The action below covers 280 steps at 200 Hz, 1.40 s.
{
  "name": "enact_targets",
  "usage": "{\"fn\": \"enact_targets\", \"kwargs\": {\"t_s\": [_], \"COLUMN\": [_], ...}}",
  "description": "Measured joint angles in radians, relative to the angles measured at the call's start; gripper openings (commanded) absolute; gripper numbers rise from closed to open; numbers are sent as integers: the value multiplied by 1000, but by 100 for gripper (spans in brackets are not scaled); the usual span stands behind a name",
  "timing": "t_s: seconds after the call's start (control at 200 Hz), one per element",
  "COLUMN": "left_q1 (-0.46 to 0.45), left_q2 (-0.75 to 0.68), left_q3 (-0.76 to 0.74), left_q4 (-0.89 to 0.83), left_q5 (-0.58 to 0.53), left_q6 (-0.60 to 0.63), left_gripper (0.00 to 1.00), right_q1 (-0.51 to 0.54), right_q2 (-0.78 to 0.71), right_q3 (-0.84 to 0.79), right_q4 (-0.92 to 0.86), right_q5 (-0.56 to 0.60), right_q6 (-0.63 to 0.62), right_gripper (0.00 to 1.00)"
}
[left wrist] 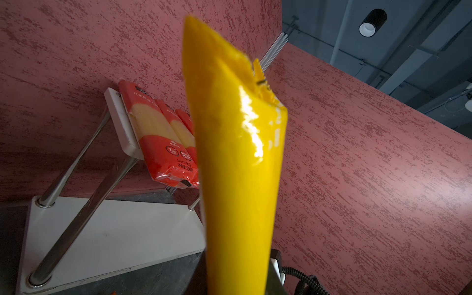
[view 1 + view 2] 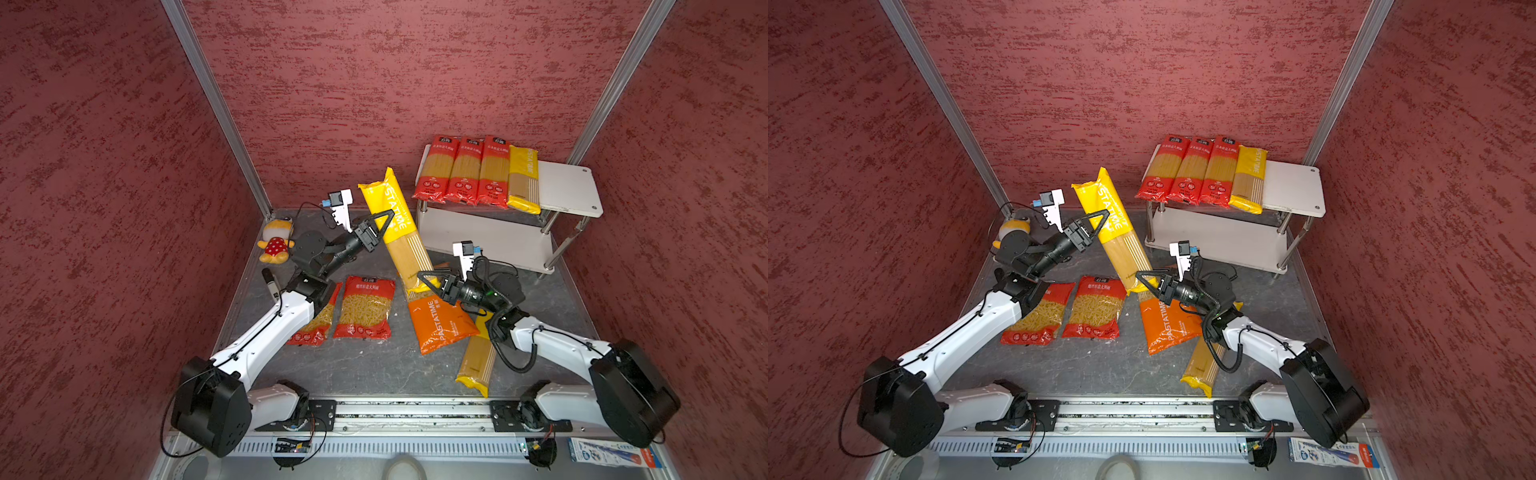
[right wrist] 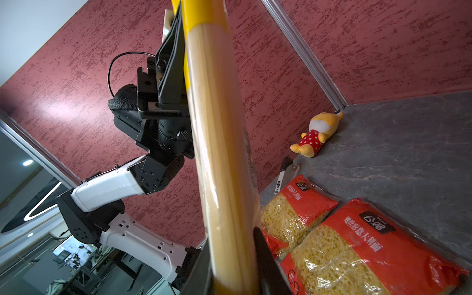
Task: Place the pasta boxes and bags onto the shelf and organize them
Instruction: 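Carry the yellow bag to the top shelf with the right gripper while the left releases, then stand the yellow bag beside the other yellow bag and open the right gripper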
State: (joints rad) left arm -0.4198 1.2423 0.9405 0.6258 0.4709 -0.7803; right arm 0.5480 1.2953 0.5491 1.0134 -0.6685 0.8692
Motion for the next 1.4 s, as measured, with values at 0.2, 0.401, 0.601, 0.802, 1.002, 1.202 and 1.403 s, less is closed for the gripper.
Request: {"fn": "enact_targets", "kwargs": {"t_s": [0.2,0.401,0.601,0.802,1.002,1.202,1.403], "left_q1": [2,10,10,9,8,-6,-26], "left_q2": [0,0,-9,-27,-29,-29,-29], "left_q3": [0,0,-1,-13,-56,-133,-199], "left_q4": [3,23,34,51,73,86,85], "left_q5": [-12,-31,-27,-23,-24,-24,-24], "left_q6": [-14,-19,-27,-27,-28,-47,-62], "left_gripper": [41,58,65,67,67,66,66], "right_q1": [1,1,-22,-92,-202,-441,-769], "right_q2": [-19,-59,-76,-104,-159,-202,-185], "right_q3": [2,89,214,291,379,541,666], "right_q4": [-3,-116,-211,-298,-444,-673,-809], "right_q5": [6,37,83,127,145,127,36], "right_q6": [25,25,24,25,33,68,208], "right_gripper": [0,0,0,0,0,0,0]}}
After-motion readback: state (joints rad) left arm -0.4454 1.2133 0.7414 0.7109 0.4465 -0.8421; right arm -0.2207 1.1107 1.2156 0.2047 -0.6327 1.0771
